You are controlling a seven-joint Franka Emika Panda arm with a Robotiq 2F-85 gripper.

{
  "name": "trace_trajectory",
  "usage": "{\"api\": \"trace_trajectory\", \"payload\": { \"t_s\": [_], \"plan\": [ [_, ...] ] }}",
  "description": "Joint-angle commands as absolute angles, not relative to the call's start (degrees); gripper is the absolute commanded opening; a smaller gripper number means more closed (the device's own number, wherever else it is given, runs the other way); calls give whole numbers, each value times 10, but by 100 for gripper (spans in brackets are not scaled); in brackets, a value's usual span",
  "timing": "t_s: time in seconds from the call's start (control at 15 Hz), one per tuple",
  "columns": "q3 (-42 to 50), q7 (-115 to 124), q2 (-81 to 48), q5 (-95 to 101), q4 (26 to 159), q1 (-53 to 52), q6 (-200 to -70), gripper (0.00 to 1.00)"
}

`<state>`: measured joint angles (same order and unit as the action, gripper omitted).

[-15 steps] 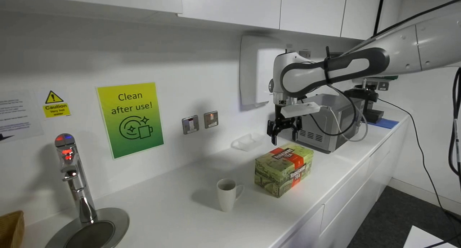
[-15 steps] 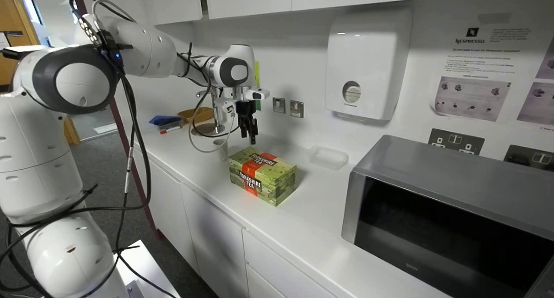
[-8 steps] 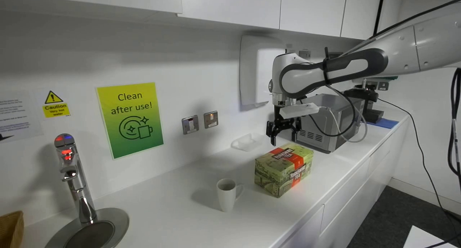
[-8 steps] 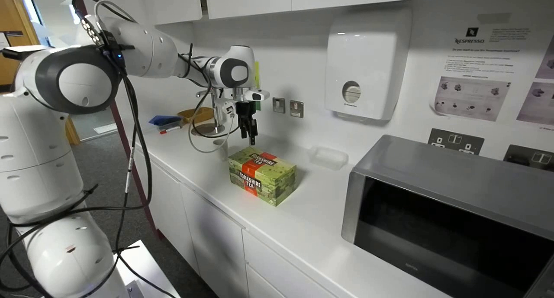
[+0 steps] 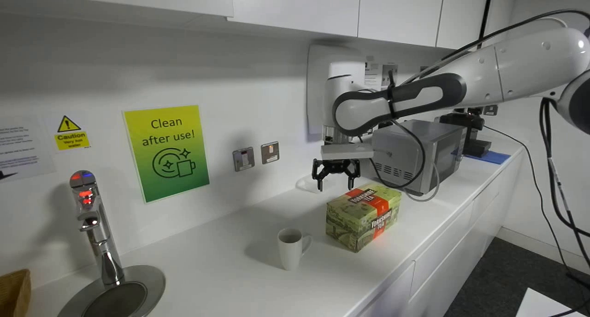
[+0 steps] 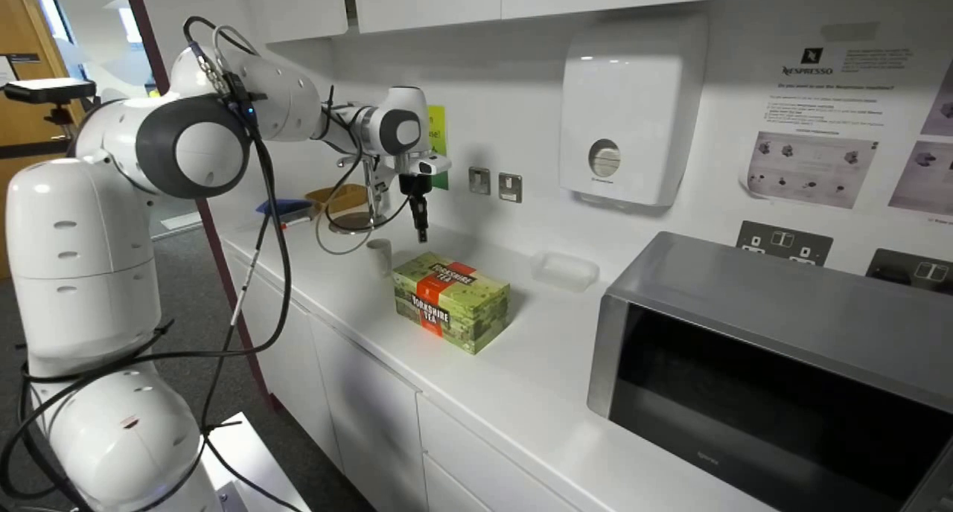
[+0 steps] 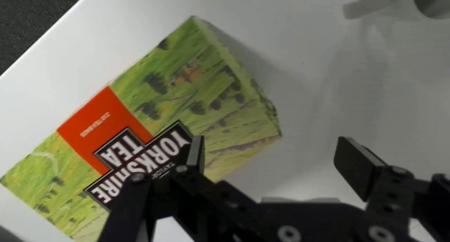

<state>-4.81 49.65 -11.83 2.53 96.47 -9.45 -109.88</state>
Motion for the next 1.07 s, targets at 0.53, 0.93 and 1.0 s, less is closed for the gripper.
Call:
{"api": "trace_trajectory", "payload": {
  "t_s": [0.53, 0.93, 1.0],
  "plan": [
    [-30, 851, -198, 20, 884, -130, -1131, 100],
    [-38, 852, -198, -11, 896, -121, -1105, 100],
    [-39, 847, -198, -14, 900, -120, -1105, 100]
  ]
}}
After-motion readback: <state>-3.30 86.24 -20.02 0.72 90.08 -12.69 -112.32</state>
